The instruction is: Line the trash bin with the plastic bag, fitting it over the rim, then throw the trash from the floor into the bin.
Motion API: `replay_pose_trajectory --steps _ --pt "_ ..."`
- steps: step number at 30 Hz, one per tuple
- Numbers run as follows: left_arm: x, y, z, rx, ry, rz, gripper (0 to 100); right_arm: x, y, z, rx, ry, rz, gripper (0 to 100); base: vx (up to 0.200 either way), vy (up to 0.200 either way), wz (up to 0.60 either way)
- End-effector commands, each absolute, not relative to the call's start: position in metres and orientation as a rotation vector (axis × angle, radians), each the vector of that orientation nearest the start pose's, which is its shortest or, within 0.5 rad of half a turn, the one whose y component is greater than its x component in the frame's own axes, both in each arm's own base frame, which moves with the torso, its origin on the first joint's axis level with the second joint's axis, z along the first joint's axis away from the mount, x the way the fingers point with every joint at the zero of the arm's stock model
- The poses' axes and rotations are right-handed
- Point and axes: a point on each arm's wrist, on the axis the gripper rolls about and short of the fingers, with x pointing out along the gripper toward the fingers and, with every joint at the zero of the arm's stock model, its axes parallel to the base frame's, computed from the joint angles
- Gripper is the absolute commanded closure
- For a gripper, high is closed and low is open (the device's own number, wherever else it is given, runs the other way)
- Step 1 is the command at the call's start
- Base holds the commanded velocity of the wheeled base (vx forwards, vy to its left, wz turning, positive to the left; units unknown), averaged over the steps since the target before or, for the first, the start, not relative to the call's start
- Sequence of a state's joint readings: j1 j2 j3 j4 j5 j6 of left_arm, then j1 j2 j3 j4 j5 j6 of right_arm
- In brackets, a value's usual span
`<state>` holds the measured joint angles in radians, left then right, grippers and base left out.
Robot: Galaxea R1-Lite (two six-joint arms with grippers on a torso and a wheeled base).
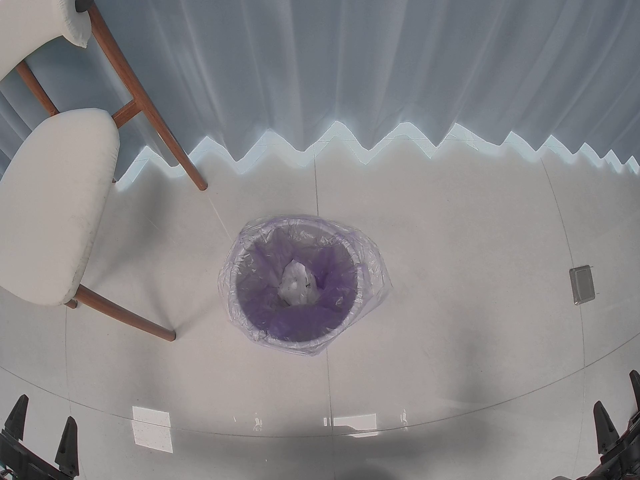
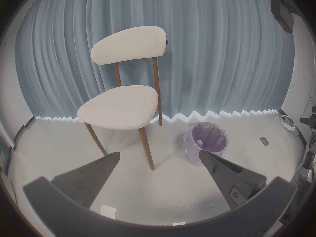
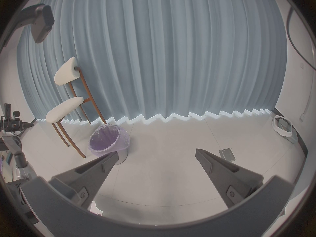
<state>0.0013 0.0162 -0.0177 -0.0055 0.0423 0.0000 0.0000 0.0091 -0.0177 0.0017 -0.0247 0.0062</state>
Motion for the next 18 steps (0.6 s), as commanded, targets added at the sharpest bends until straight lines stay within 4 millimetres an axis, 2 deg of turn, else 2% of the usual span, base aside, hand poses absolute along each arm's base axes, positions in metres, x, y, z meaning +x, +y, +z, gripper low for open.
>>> replay_pose_trajectory --steps 1,10,14,17,18 --pt "-0.0228 0.0009 0.0761 0.001 -0.006 0.044 0 -0.0229 -0.0006 0.0757 0.006 0.0 -0.025 0 0.0 0.0 0.0" --pt "-0.0228 -0.0014 0.0752 0.12 0.0 -0.057 0 -0.0229 -0.0006 0.0757 0.006 0.0 -0.025 0 0.0 0.0 0.0" --pt "-0.0228 -0.0011 0.076 0.092 -0.007 -0.043 0 -0.0229 -0.0006 0.0757 0.005 0.0 -0.025 0 0.0 0.0 0.0" --pt "-0.0233 0.0046 0.0763 0.001 -0.007 0.213 0 -0.0229 -0.0006 0.0757 0.006 0.0 -0.025 0 0.0 0.0 0.0" --pt "-0.0233 0.0046 0.0763 0.001 -0.007 0.213 0 -0.0229 -0.0006 0.0757 0.006 0.0 -0.025 0 0.0 0.0 0.0"
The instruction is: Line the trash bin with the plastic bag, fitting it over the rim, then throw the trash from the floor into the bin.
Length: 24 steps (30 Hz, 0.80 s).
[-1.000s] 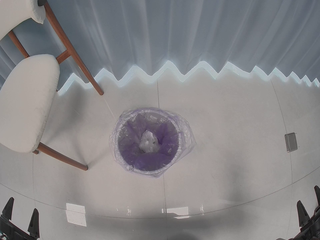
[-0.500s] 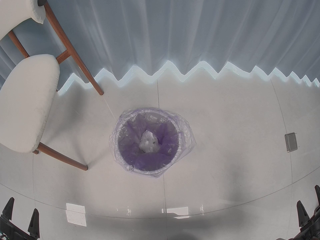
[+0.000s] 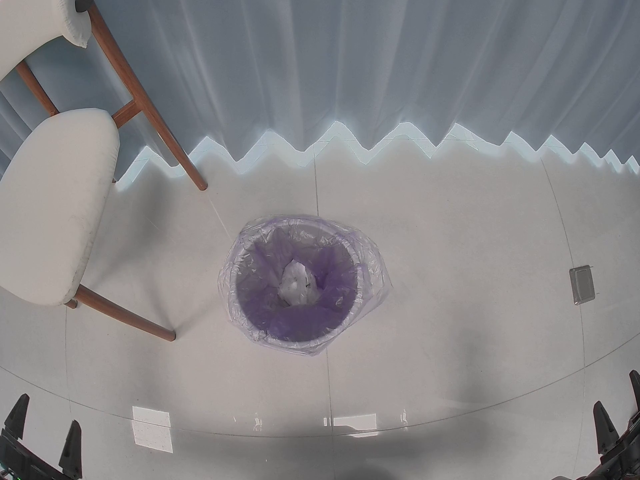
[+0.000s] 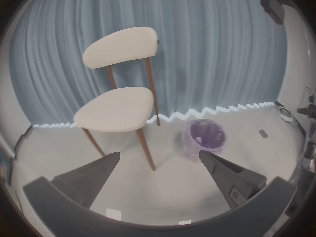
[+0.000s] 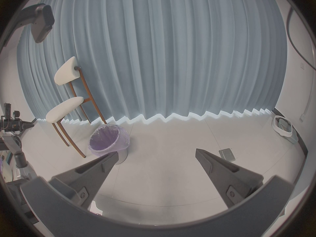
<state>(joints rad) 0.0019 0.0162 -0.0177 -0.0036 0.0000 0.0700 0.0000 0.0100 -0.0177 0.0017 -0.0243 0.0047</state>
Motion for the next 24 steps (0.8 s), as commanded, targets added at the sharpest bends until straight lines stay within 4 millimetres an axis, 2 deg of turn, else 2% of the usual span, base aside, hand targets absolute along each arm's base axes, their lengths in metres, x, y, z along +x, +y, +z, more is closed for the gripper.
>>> replay_pose_trajectory --steps 1,6,9,18,24 --pt "-0.0237 0.0061 0.0758 -0.013 -0.005 0.281 0 -0.0229 -0.0006 0.0757 0.008 0.0 -0.025 0 0.0 0.0 0.0" --pt "-0.0231 0.0037 0.075 -0.001 0.004 0.169 0 -0.0229 -0.0006 0.0757 0.008 0.0 -0.025 0 0.0 0.0 0.0" --pt "-0.0228 -0.0008 0.0749 -0.029 0.007 -0.031 0 -0.0229 -0.0006 0.0757 0.005 0.0 -0.025 0 0.0 0.0 0.0" --pt "-0.0229 -0.002 0.0717 0.041 0.035 -0.079 0 -0.0229 -0.0005 0.0757 0.005 0.0 -0.023 0 0.0 0.0 0.0" --pt "-0.0229 -0.0017 0.0712 0.024 0.04 -0.074 0 -0.0229 -0.0005 0.0757 0.005 0.0 -0.023 0 0.0 0.0 0.0"
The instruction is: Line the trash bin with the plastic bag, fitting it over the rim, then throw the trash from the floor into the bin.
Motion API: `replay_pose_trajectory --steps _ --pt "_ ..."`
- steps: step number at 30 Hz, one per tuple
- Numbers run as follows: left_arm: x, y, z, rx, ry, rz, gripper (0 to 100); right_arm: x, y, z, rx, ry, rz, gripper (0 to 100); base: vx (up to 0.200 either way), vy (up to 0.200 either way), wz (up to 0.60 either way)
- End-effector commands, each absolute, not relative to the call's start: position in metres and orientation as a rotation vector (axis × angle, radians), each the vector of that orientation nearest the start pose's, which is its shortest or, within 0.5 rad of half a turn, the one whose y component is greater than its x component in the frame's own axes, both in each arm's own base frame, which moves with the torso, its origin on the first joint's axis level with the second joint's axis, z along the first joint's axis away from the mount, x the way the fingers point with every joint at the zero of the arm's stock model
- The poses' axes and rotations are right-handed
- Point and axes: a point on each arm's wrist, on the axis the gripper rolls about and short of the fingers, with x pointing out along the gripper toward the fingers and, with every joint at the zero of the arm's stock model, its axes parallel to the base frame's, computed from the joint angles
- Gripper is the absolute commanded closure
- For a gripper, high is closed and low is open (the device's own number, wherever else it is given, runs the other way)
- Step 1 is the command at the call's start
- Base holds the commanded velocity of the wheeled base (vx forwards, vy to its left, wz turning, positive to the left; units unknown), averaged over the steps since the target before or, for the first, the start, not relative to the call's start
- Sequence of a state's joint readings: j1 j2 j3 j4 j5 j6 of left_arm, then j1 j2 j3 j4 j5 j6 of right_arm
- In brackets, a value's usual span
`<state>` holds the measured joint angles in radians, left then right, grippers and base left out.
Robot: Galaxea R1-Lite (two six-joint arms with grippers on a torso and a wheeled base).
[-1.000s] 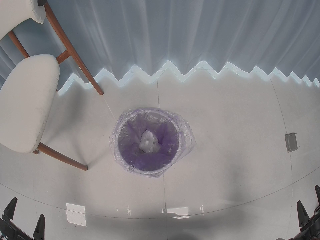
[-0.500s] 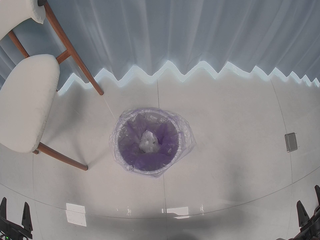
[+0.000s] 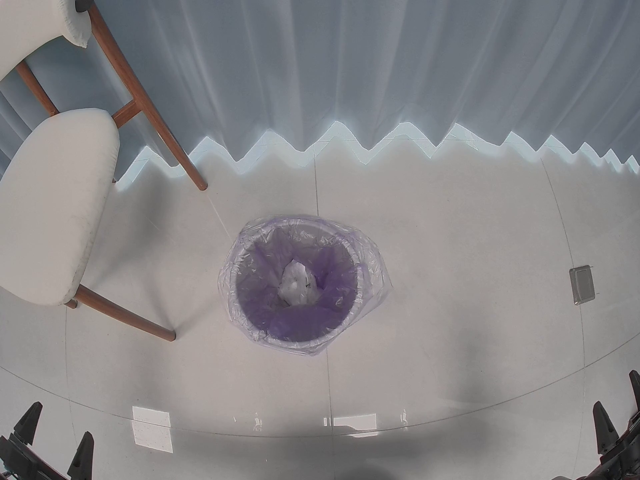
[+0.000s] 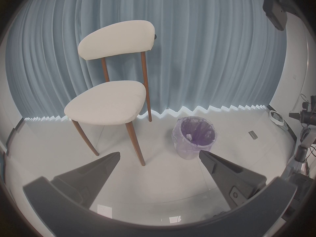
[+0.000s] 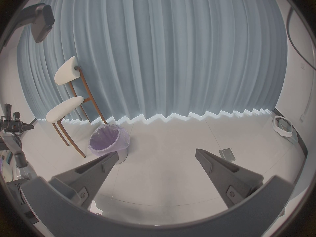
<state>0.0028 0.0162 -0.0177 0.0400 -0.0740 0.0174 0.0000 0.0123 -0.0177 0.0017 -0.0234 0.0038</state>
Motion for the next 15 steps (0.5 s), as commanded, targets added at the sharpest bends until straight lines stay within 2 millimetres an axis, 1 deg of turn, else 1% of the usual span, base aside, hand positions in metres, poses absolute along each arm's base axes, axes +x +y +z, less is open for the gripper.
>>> replay_pose_trajectory --steps 1,15 --pt "-0.023 -0.0018 0.0712 0.024 0.04 -0.076 0 -0.0229 -0.0005 0.0757 0.006 0.0 -0.023 0 0.0 0.0 0.0" --pt "-0.023 -0.0017 0.0711 0.024 0.042 -0.074 0 -0.0229 -0.0005 0.0757 0.003 0.0 -0.023 0 0.0 0.0 0.0"
